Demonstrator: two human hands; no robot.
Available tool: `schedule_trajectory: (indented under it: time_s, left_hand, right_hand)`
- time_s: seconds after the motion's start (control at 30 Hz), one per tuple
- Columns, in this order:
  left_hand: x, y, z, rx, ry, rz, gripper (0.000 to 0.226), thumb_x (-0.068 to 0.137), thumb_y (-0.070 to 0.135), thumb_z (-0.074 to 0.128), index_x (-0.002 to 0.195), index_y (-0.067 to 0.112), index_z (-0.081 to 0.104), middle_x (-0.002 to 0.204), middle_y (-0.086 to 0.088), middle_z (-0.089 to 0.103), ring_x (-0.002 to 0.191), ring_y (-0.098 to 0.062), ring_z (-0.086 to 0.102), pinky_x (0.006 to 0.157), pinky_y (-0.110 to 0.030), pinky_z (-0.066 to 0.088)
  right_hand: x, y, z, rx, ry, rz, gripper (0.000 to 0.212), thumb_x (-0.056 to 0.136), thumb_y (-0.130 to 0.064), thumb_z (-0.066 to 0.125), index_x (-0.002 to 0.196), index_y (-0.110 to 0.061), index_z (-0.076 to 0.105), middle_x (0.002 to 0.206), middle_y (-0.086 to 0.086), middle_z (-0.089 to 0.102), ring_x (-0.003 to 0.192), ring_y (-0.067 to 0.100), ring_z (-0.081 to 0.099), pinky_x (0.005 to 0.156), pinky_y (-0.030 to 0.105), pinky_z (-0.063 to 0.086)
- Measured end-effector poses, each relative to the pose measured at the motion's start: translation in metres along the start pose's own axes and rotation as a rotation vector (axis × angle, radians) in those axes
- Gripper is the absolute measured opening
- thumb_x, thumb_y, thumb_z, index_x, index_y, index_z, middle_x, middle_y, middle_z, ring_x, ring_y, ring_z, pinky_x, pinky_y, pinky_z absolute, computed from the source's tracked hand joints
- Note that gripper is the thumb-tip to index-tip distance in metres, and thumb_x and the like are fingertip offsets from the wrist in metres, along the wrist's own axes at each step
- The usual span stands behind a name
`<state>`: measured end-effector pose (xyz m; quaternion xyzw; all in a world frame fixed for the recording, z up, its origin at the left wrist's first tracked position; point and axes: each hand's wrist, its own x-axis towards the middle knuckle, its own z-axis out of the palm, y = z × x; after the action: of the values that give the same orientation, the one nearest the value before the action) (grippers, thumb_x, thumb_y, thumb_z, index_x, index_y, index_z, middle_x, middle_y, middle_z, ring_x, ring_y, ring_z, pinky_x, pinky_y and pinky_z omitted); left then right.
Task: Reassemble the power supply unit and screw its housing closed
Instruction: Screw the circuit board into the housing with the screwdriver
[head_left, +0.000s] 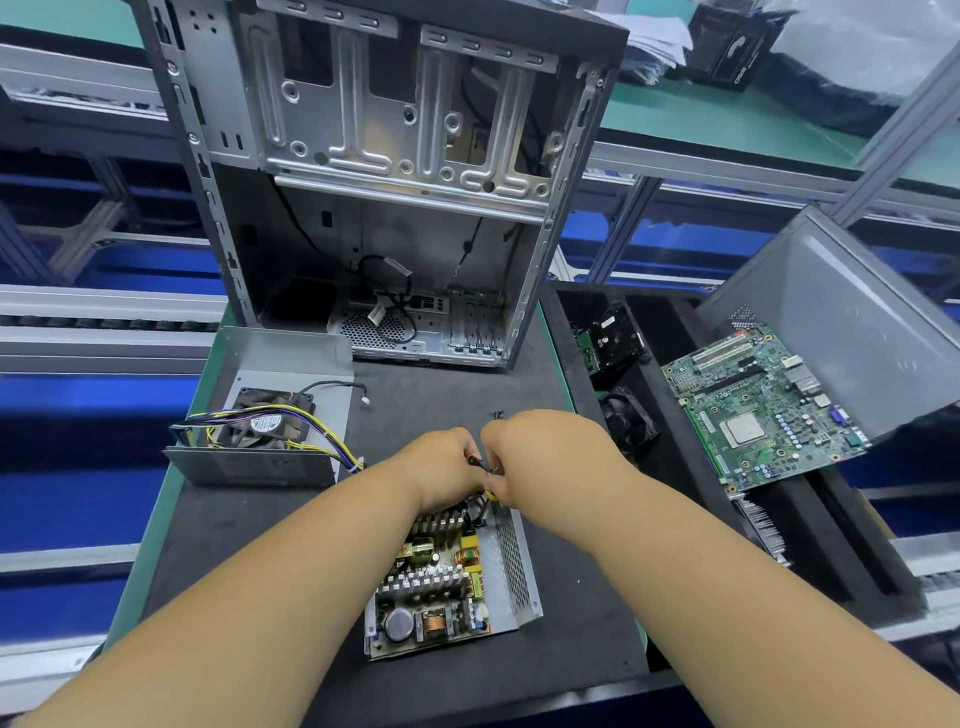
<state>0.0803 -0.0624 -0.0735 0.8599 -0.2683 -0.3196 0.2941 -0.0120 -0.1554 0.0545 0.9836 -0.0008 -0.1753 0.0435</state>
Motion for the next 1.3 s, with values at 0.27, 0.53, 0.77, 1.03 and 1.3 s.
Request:
schedule_trajectory:
  time_s: [0.27, 0.53, 0.77, 1.03, 1.3]
  left_hand:
    - [-0.001, 0.002, -0.001, 0.058, 0.002, -0.008, 0.027, 0.084, 0.035, 0.056, 0.104, 0.017, 0.062, 0.106, -0.003, 0.066, 0.099, -0.026, 0.06, 0.09, -0.043, 0.051]
    - [-0.005, 0.004, -0.003, -0.004, -0.017, 0.004, 0.007, 0.078, 0.021, 0.055, 0.085, 0.023, 0.056, 0.093, 0.0, 0.062, 0.083, -0.02, 0.053, 0.075, -0.035, 0.044]
    - [-0.005, 0.003, -0.003, 0.03, -0.012, 0.01, 0.005, 0.088, 0.019, 0.051, 0.089, 0.023, 0.05, 0.092, 0.003, 0.054, 0.088, -0.021, 0.05, 0.074, -0.032, 0.039]
    - [-0.006, 0.007, -0.004, 0.035, -0.032, 0.016, 0.008, 0.089, 0.024, 0.049, 0.093, 0.02, 0.056, 0.094, 0.002, 0.059, 0.091, -0.021, 0.054, 0.08, -0.033, 0.044]
    - [-0.008, 0.008, -0.004, 0.016, -0.026, 0.0, 0.023, 0.088, 0.021, 0.05, 0.109, 0.017, 0.059, 0.104, -0.002, 0.061, 0.093, -0.02, 0.053, 0.079, -0.031, 0.043]
  right_hand:
    - [-0.001, -0.001, 0.002, 0.013, -0.013, -0.031, 0.023, 0.092, -0.011, 0.059, 0.111, -0.024, 0.06, 0.109, 0.0, 0.053, 0.101, 0.025, 0.056, 0.069, 0.031, 0.036]
    - [0.003, 0.001, 0.006, 0.032, 0.041, -0.01, 0.019, 0.1, -0.033, 0.049, 0.107, -0.021, 0.063, 0.089, 0.0, 0.055, 0.082, 0.024, 0.05, 0.067, 0.031, 0.036]
    - [0.0, 0.005, 0.019, -0.011, 0.171, -0.028, 0.027, 0.098, -0.046, 0.041, 0.087, -0.021, 0.042, 0.078, -0.003, 0.04, 0.074, 0.023, 0.044, 0.061, 0.033, 0.031]
    - [0.0, 0.01, 0.026, 0.17, 0.229, -0.109, 0.026, 0.099, -0.034, 0.047, 0.122, -0.021, 0.045, 0.092, 0.002, 0.06, 0.079, 0.027, 0.054, 0.059, 0.035, 0.042]
    - [-0.002, 0.01, 0.028, 0.216, 0.216, -0.122, 0.035, 0.093, -0.025, 0.045, 0.128, -0.02, 0.045, 0.11, 0.002, 0.049, 0.093, 0.025, 0.049, 0.071, 0.035, 0.036]
